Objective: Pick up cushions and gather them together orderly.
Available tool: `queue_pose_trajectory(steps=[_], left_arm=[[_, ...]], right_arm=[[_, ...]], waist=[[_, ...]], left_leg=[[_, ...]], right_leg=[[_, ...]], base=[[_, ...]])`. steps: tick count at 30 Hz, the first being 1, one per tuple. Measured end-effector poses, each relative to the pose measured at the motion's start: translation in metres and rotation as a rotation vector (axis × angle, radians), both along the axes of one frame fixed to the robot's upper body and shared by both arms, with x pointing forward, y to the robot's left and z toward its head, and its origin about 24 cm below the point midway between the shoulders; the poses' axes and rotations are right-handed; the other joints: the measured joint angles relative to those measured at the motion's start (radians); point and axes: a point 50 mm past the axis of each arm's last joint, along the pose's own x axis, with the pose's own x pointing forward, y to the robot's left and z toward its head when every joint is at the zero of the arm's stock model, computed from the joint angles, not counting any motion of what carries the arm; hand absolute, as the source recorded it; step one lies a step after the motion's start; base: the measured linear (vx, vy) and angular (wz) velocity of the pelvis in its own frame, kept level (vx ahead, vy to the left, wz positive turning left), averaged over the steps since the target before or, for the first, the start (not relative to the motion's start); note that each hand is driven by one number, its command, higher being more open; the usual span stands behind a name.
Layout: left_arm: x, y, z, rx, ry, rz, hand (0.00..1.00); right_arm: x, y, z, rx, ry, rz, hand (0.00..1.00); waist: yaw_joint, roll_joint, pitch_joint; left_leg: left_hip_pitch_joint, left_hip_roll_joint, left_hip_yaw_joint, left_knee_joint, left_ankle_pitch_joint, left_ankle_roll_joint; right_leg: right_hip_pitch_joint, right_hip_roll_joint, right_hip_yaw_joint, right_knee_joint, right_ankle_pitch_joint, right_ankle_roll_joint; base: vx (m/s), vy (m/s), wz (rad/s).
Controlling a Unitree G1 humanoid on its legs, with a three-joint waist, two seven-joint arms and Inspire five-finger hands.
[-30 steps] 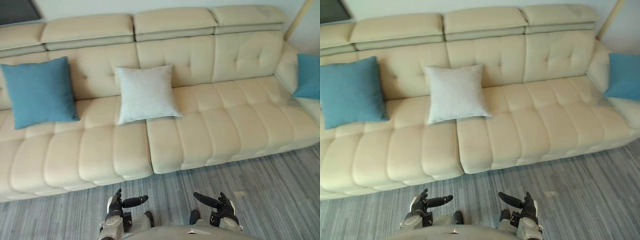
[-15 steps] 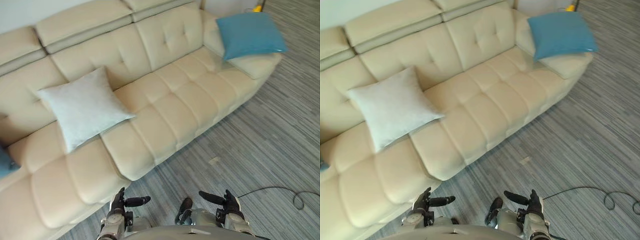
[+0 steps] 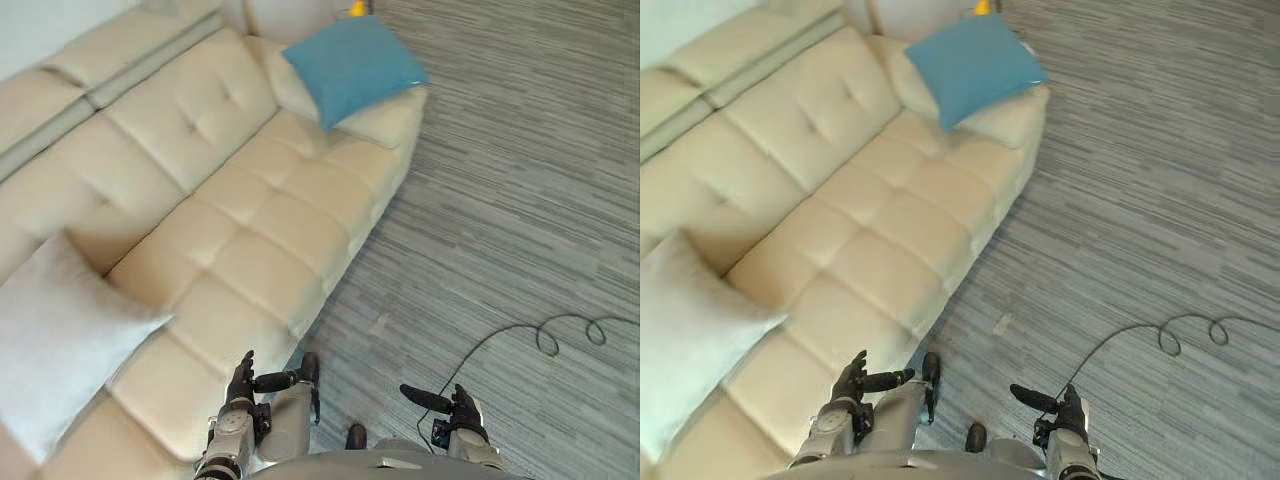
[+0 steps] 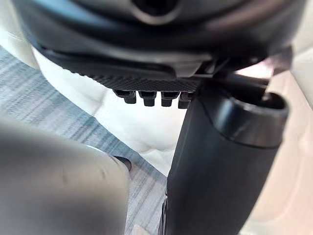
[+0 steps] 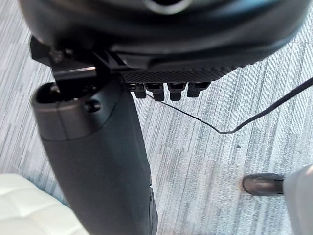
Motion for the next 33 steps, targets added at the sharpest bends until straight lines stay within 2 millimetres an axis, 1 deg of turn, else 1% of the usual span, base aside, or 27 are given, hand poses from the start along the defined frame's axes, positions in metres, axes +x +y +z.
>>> queue_pose_trajectory(steps=[2, 3, 4, 5, 6, 7, 8, 9, 10, 11, 12, 13, 14, 15, 16, 17, 18, 19, 22, 24, 25, 26, 27, 28, 29, 31, 33], left_arm=[[0.001, -0.002, 0.0, -0.007, -0.004, 0.001, 1.0], [0.001, -0.002, 0.0, -0.008, -0.005, 0.003, 1.0], [-0.002, 0.001, -0.001, -0.006, 0.001, 0.017, 1.0], [-0.003, 0.001, -0.001, -0.006, 0.002, 0.02, 1.0], [-0.001, 0.006, 0.0, 0.006, 0.0, 0.02, 1.0], [-0.001, 0.007, 0.0, 0.01, 0.001, 0.019, 1.0], [-0.003, 0.009, -0.001, 0.013, 0.011, 0.019, 1.0], [-0.004, 0.01, -0.002, 0.016, 0.022, 0.015, 1.0], [-0.007, 0.009, -0.003, 0.022, 0.041, -0.004, 1.0], [-0.007, 0.008, -0.004, 0.025, 0.047, -0.015, 1.0], [-0.007, 0.008, -0.004, 0.03, 0.052, -0.02, 1.0], [-0.006, 0.008, -0.003, 0.032, 0.049, -0.017, 1.0], [-0.007, 0.009, -0.003, 0.039, 0.05, -0.009, 1.0], [-0.01, 0.01, -0.004, 0.041, 0.056, -0.004, 1.0], [-0.011, 0.01, -0.004, 0.041, 0.059, -0.003, 1.0], [-0.013, 0.011, -0.005, 0.044, 0.064, 0.0, 1.0], [-0.014, 0.013, -0.005, 0.05, 0.069, 0.001, 1.0], [-0.019, 0.018, -0.006, 0.054, 0.081, 0.009, 1.0], [-0.017, 0.004, -0.01, 0.022, 0.097, -0.02, 1.0], [-0.015, -0.003, -0.01, 0.002, 0.091, -0.018, 1.0], [-0.011, -0.004, -0.008, -0.002, 0.076, -0.019, 1.0], [-0.01, -0.003, -0.007, -0.001, 0.065, -0.01, 1.0], [-0.008, 0.0, -0.005, 0.002, 0.044, 0.008, 1.0], [-0.006, 0.002, -0.003, 0.006, 0.031, 0.01, 1.0], [-0.003, 0.002, -0.001, 0.008, 0.017, 0.01, 1.0], [0.003, 0.0, 0.003, 0.002, -0.021, 0.01, 1.0], [0.006, -0.001, 0.004, -0.002, -0.03, 0.013, 1.0]], right_arm=[[0.002, 0.001, 0.001, -0.002, -0.006, -0.001, 1.0], [0.002, 0.002, 0.001, 0.0, -0.006, 0.0, 1.0], [0.002, 0.006, 0.0, 0.01, -0.008, -0.001, 1.0], [0.002, 0.007, 0.0, 0.012, -0.01, -0.002, 1.0], [-0.001, 0.012, -0.001, 0.024, -0.012, -0.005, 1.0], [-0.001, 0.013, -0.001, 0.027, -0.012, -0.005, 1.0], [-0.002, 0.015, -0.002, 0.035, -0.009, -0.006, 1.0], [-0.002, 0.016, -0.002, 0.037, -0.01, -0.003, 1.0], [-0.001, 0.017, -0.001, 0.042, -0.014, 0.005, 1.0], [0.0, 0.017, -0.001, 0.045, -0.016, 0.009, 1.0], [0.003, 0.016, 0.001, 0.042, -0.029, 0.027, 1.0], [0.006, 0.015, 0.002, 0.037, -0.044, 0.031, 1.0], [0.012, 0.017, 0.004, 0.035, -0.061, 0.043, 1.0], [0.017, 0.016, 0.006, 0.025, -0.072, 0.059, 1.0], [0.018, 0.016, 0.007, 0.023, -0.078, 0.062, 1.0], [0.021, 0.016, 0.008, 0.021, -0.085, 0.066, 1.0], [0.024, 0.018, 0.008, 0.021, -0.09, 0.074, 1.0], [0.022, 0.019, 0.007, 0.02, -0.081, 0.088, 1.0], [0.023, 0.008, 0.008, -0.009, -0.071, 0.095, 1.0], [0.016, 0.002, 0.006, -0.018, -0.047, 0.083, 1.0], [0.011, -0.003, 0.005, -0.031, -0.025, 0.075, 1.0], [0.006, -0.003, 0.003, -0.033, -0.014, 0.068, 1.0], [0.003, -0.001, 0.002, -0.034, -0.007, 0.062, 1.0], [0.002, 0.001, 0.002, -0.032, -0.005, 0.06, 1.0], [0.001, 0.003, 0.001, -0.029, -0.006, 0.057, 1.0], [0.004, 0.005, 0.002, -0.016, -0.02, 0.042, 1.0], [0.006, 0.007, 0.002, -0.006, -0.026, 0.026, 1.0]], waist=[[0.022, 0.008, -0.005], [0.026, 0.007, -0.006], [0.028, 0.0, -0.024], [0.026, -0.004, -0.027], [0.026, -0.033, -0.033], [0.027, -0.04, -0.037], [0.025, -0.051, -0.04], [0.024, -0.054, -0.038], [0.019, -0.049, -0.034], [0.016, -0.045, -0.03], [0.012, -0.037, -0.026], [0.012, -0.031, -0.022], [0.012, -0.026, -0.016], [0.009, -0.014, -0.009], [0.007, -0.012, -0.008], [0.003, -0.013, -0.008], [-0.002, -0.02, -0.009], [-0.006, -0.054, -0.012], [-0.002, 0.003, -0.009], [-0.008, 0.031, -0.002], [-0.009, 0.047, 0.011], [-0.006, 0.04, 0.015], [-0.005, 0.037, 0.017], [-0.004, 0.028, 0.019], [-0.002, 0.022, 0.019], [0.011, 0.017, 0.022], [0.021, 0.006, 0.029]], left_leg=[[0.001, -0.018, -0.044, -0.132, 0.087, 0.013], [0.002, -0.019, -0.05, -0.124, 0.117, 0.023], [0.011, -0.021, -0.048, -0.09, 0.204, 0.062], [0.01, -0.021, -0.045, -0.075, 0.22, 0.076], [0.006, -0.029, -0.012, -0.025, 0.18, 0.09], [0.007, -0.031, 0.002, -0.007, 0.16, 0.096], [0.036, -0.036, 0.044, 0.038, 0.1, 0.119], [0.07, -0.041, 0.063, 0.045, 0.072, 0.13], [0.128, -0.045, 0.077, 0.044, 0.034, 0.144], [0.154, -0.045, 0.079, 0.043, 0.019, 0.146], [0.219, -0.037, 0.08, 0.026, -0.01, 0.146], [0.251, -0.022, 0.081, 0.015, -0.02, 0.141], [0.301, -0.002, 0.085, -0.017, -0.021, 0.141], [0.343, 0.022, 0.088, -0.052, -0.02, 0.141], [0.357, 0.034, 0.09, -0.065, -0.021, 0.14], [0.378, 0.053, 0.093, -0.087, -0.022, 0.127], [0.396, 0.067, 0.094, -0.11, -0.027, 0.09], [0.421, 0.057, 0.088, -0.124, -0.041, 0.042], [0.406, 0.123, 0.069, -0.075, -0.032, 0.028], [0.336, 0.163, 0.031, 0.106, -0.024, 0.015], [0.258, 0.196, -0.019, 0.317, 0.038, -0.001], [0.214, 0.206, -0.034, 0.446, 0.03, -0.004], [0.154, 0.208, -0.033, 0.583, 0.001, -0.003], [0.117, 0.196, -0.023, 0.619, -0.018, 0.0], [0.083, 0.181, -0.008, 0.608, -0.031, 0.01], [0.014, 0.115, 0.041, 0.371, -0.045, 0.025], [0.012, 0.047, 0.042, 0.1, -0.013, 0.031]], right_leg=[[0.047, 0.02, 0.098, -0.012, -0.027, 0.011], [0.054, 0.021, 0.119, -0.006, -0.039, 0.014], [0.055, 0.014, 0.174, 0.038, -0.09, 0.041], [0.051, 0.01, 0.183, 0.058, -0.108, 0.05], [0.021, -0.016, 0.2, 0.145, -0.16, 0.078], [0.004, -0.026, 0.201, 0.195, -0.178, 0.097], [-0.065, -0.059, 0.179, 0.397, -0.209, 0.169], [-0.107, -0.087, 0.145, 0.541, -0.2, 0.225], [-0.183, -0.143, 0.075, 0.756, -0.17, 0.293], [-0.205, -0.17, 0.034, 0.823, -0.172, 0.282], [-0.254, -0.239, -0.069, 0.929, -0.199, 0.214], [-0.278, -0.263, -0.117, 0.931, -0.212, 0.186], [-0.305, -0.285, -0.166, 0.874, -0.227, 0.159], [-0.33, -0.293, -0.195, 0.783, -0.227, 0.158], [-0.342, -0.294, -0.2, 0.738, -0.226, 0.16], [-0.368, -0.293, -0.204, 0.643, -0.208, 0.161], [-0.39, -0.29, -0.201, 0.515, -0.156, 0.17], [-0.389, -0.286, -0.193, 0.394, 0.042, 0.084], [-0.386, -0.216, -0.19, 0.393, -0.014, 0.056], [-0.342, -0.183, -0.205, 0.363, -0.031, 0.044], [-0.262, -0.151, -0.219, 0.318, -0.044, 0.033], [-0.219, -0.135, -0.222, 0.295, -0.053, 0.029], [-0.155, -0.122, -0.225, 0.26, -0.065, 0.021], [-0.118, -0.115, -0.226, 0.233, -0.071, 0.017], [-0.088, -0.11, -0.226, 0.203, -0.067, 0.025], [-0.023, -0.097, -0.228, 0.124, -0.062, 0.032], [0.024, -0.097, -0.225, 0.074, -0.061, 0.04]], base=[[0.39, 0.065, -1.32], [0.62, 0.107, -1.36], [0.44, 0.074, -0.89], [0.55, 0.1, -0.98], [0.3, 0.064, -0.52], [0.59, 0.122, -0.72], [0.49, 0.099, -0.6], [0.6, 0.126, -0.73], [0.48, 0.097, -0.43], [0.54, 0.08, -0.33], [0.49, 0.021, -0.13], [0.46, -0.043, -0.14], [0.36, -0.08, -0.13], [0.3, -0.093, -0.13], [0.3, -0.137, -0.12], [0.45, -0.266, -0.04], [0.45, -0.284, 0.02], [0.4, -0.278, -0.01], [0.38, -0.379, -0.29], [0.25, -0.235, 0.01], [0.24, -0.19, 0.11], [0.36, -0.23, 0.1], [0.3, -0.169, 0.02], [0.29, -0.166, 0.02], [0.35, -0.148, 0.01], [0.36, -0.108, -0.02], [0.34, 0.008, -0.06]])
